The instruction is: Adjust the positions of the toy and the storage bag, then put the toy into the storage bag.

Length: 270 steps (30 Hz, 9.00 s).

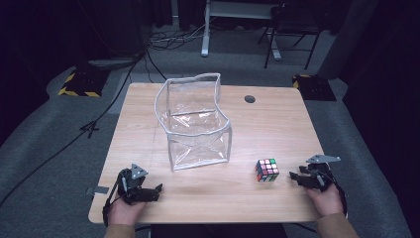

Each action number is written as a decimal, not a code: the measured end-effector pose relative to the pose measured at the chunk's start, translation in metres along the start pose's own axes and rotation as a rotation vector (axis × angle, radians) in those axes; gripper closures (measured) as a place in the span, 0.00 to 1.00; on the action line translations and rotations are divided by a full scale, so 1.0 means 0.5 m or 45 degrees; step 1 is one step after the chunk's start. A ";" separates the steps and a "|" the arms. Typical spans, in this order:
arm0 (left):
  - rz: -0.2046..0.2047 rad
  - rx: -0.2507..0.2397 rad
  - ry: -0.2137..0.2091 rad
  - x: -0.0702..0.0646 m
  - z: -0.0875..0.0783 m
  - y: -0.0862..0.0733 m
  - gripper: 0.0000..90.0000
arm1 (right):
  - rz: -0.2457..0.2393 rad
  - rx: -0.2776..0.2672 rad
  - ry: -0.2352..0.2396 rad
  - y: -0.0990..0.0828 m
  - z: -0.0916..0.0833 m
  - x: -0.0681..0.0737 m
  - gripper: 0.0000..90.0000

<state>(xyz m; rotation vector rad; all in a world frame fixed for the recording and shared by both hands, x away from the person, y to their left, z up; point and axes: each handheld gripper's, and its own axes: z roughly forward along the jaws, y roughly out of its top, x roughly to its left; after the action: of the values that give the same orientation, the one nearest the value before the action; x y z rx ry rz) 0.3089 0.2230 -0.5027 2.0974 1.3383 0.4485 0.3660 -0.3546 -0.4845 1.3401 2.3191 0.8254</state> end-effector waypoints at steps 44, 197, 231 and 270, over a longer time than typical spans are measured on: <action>0.034 -0.301 -0.164 -0.052 -0.039 0.137 0.96 | -0.340 -0.106 0.306 0.307 0.090 0.287 0.86; 0.080 -0.091 -0.054 -0.029 0.017 0.021 0.34 | -0.094 0.116 0.078 0.145 0.012 0.095 0.26; 0.039 -0.055 -0.020 -0.012 0.034 0.040 0.17 | -0.257 0.033 0.121 0.283 -0.222 0.066 0.38; 0.006 -0.061 0.002 -0.004 0.034 0.041 0.18 | -0.546 0.021 0.282 0.481 -0.311 0.222 0.38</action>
<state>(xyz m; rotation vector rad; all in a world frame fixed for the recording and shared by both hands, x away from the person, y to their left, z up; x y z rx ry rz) 0.3320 0.2097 -0.5026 2.0616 1.3108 0.4795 0.3869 -0.2142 -0.2122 0.7368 2.6489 0.8448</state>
